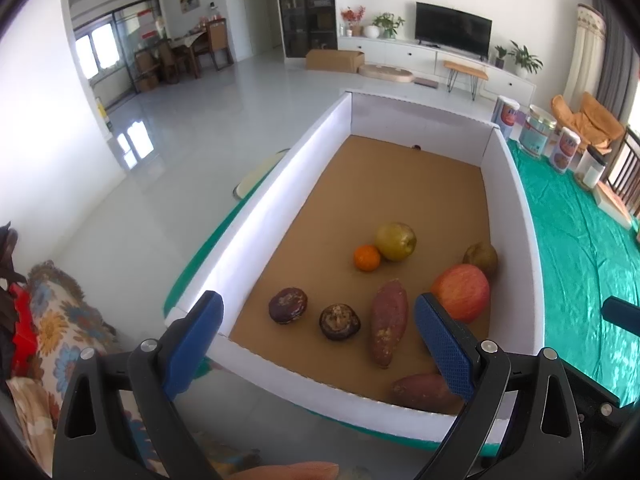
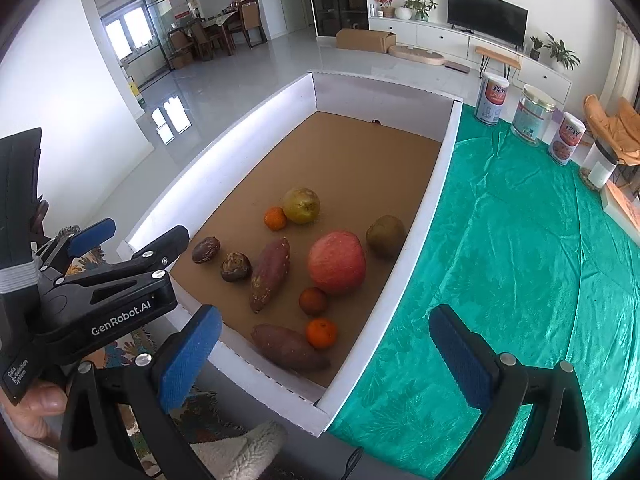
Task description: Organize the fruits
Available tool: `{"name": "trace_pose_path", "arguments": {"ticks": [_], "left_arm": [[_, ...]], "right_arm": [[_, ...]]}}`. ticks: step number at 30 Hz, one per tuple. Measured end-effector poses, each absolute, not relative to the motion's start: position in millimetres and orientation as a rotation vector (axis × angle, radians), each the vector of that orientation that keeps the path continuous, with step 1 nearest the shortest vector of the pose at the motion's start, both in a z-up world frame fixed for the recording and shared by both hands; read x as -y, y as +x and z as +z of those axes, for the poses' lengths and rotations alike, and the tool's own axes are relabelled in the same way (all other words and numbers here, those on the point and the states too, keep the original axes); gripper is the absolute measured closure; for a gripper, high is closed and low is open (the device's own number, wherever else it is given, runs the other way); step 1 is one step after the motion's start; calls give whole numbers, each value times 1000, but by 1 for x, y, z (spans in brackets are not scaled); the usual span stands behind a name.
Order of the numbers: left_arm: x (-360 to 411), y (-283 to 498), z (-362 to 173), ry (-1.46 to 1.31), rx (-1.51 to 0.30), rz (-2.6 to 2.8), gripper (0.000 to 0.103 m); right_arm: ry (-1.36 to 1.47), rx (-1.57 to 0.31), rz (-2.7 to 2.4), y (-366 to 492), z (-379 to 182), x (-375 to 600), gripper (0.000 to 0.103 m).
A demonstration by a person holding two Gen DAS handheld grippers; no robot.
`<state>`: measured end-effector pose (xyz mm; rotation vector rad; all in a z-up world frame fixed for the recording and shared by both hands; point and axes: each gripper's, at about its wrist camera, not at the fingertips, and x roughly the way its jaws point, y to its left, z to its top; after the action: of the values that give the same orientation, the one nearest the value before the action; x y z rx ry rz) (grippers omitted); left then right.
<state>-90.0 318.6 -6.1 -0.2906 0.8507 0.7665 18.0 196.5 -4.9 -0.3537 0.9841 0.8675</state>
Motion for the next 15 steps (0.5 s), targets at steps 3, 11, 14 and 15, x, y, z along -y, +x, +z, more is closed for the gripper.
{"name": "trace_pose_path", "arguments": {"ticks": [3,11,14,15], "left_arm": [[-321,-89,-5,-294,-849,769,6],[-322,-86,-6,-290,-850,770,6],[-322,-86,-6,-291,-850,771,6],[-322,-85,-6,-291,-851,772,6]], "right_arm": [[-354,-984,864,20,-5,-197,0],[-352,-980,864,22,-3,-198,0],[-353,-981,867,22,-4,-199,0],[-353,-983,868,22,-4,-200,0]]}}
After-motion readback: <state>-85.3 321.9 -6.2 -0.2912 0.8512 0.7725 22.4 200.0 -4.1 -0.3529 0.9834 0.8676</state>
